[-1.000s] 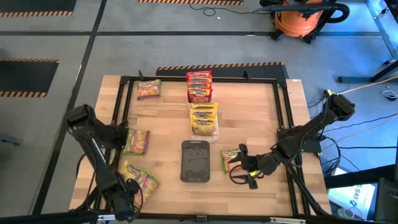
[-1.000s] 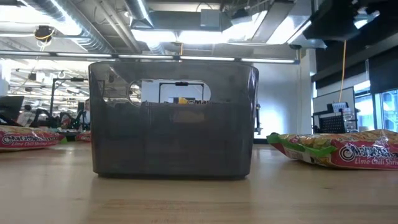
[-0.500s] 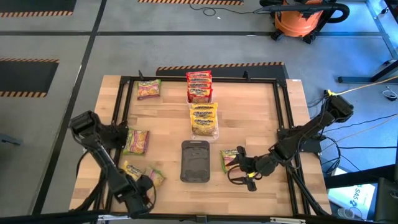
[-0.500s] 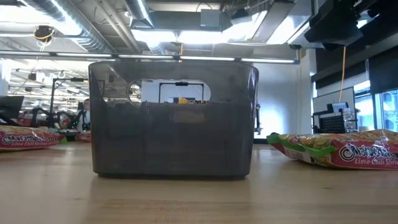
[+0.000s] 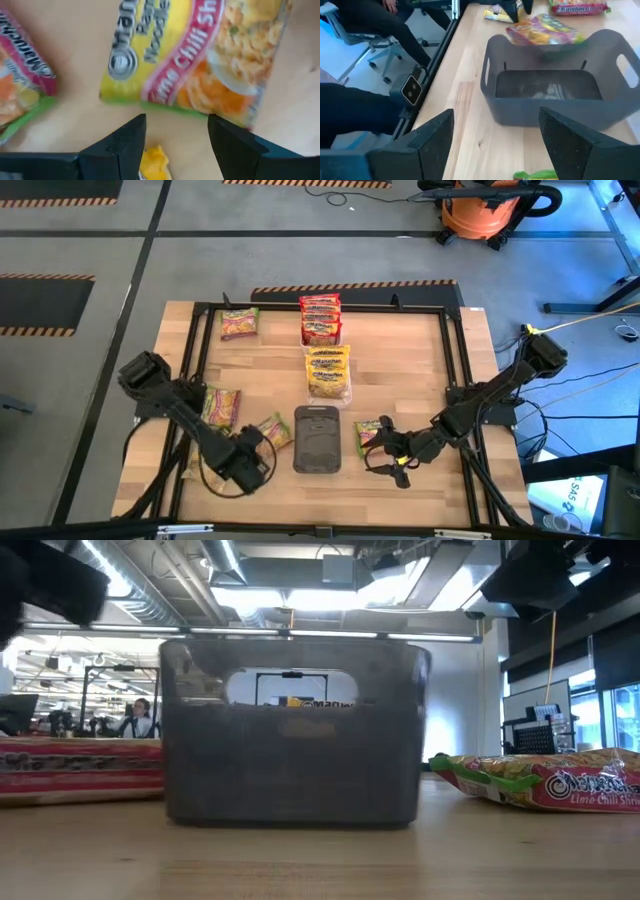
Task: Sort Maruchan noodles
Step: Put the yellow noodle pack into the transparent bin
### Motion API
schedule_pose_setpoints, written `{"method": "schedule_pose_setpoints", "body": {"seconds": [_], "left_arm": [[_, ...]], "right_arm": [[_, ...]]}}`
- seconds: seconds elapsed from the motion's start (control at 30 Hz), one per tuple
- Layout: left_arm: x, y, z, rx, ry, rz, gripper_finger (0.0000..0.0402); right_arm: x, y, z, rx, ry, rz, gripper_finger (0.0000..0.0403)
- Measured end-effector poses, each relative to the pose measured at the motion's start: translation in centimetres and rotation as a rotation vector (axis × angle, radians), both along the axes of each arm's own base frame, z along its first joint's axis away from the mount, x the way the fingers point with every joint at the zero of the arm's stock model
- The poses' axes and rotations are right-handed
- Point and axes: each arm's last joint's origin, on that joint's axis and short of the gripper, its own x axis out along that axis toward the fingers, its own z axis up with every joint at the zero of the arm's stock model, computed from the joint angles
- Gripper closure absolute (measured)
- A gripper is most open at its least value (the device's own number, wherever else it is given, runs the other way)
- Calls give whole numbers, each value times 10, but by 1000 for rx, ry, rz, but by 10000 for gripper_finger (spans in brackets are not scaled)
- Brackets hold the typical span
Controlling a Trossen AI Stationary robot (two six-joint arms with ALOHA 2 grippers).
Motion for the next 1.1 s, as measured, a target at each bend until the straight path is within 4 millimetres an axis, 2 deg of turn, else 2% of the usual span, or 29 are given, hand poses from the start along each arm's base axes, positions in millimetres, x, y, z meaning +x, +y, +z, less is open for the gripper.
{"method": "schedule_pose_setpoints", "body": {"seconds": [0.1,0.2,0.4,0.53,0.7,0.97,1.1], "left_arm": [[-5,-2,9,-100,31,9,194],[-21,-13,17,-166,62,61,194],[-62,-33,21,-133,110,283,194],[-74,-39,19,-110,111,379,194],[-76,-49,15,-98,9,233,194],[-72,-54,-8,-18,60,152,194],[-68,-59,-11,-41,47,72,194]], "right_arm": [[2,1,-7,-1,33,-7,134],[4,3,-11,14,41,-9,134],[9,7,-17,1,28,5,134],[9,8,-19,-2,30,12,134],[9,9,-18,13,22,24,134],[8,11,-18,51,37,46,134],[8,12,-17,62,31,53,134]]}}
